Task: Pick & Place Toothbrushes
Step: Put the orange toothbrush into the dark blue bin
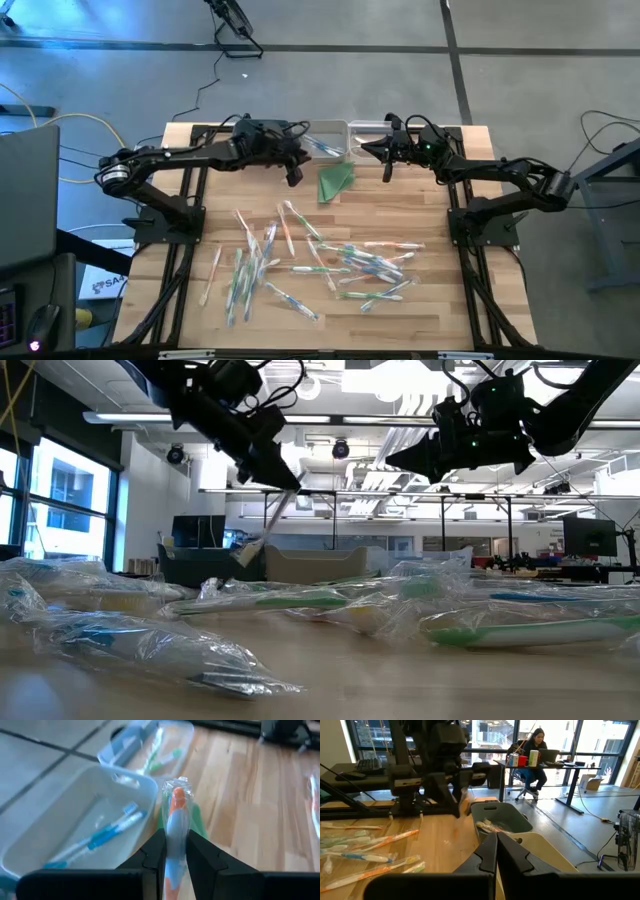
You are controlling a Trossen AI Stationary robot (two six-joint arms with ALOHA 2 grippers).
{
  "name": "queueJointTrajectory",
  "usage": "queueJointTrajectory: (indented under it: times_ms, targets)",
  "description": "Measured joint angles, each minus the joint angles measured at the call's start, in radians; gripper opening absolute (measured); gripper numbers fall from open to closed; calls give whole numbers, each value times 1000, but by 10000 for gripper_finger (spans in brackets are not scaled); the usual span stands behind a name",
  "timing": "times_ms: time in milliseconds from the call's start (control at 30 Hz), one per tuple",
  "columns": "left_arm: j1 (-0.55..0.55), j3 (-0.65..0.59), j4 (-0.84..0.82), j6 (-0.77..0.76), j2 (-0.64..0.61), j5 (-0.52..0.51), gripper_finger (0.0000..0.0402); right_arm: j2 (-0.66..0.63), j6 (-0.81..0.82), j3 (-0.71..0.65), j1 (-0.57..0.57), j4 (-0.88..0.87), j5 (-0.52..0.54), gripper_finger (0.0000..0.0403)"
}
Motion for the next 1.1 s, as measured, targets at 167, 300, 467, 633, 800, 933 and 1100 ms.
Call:
queueJointTrajectory:
  times_ms: [167, 300, 467, 633, 800, 933, 1100]
  targets:
    - [19, 0, 77, -1, 0, -2, 58, 0, -2, 0, 0, 0, 0, 3]
    - [21, 0, 174, -3, 0, -4, 58, 0, -2, 0, 0, 0, 0, 3]
    - [20, 0, 296, 16, 0, -4, 58, 0, -1, 0, 0, 6, 0, 3]
    - [40, 0, 334, 53, 0, 15, 58, 0, 0, 0, 0, 10, 0, 3]
    - [89, 0, 335, 36, 0, 111, 58, 0, 8, 0, 2, 14, 0, 3]
    - [120, 0, 349, 19, 0, 195, 58, 0, 10, 0, 31, 33, 58, 3]
    - [124, 0, 351, 23, 0, 215, 58, 0, 9, 0, 84, 69, 163, 3]
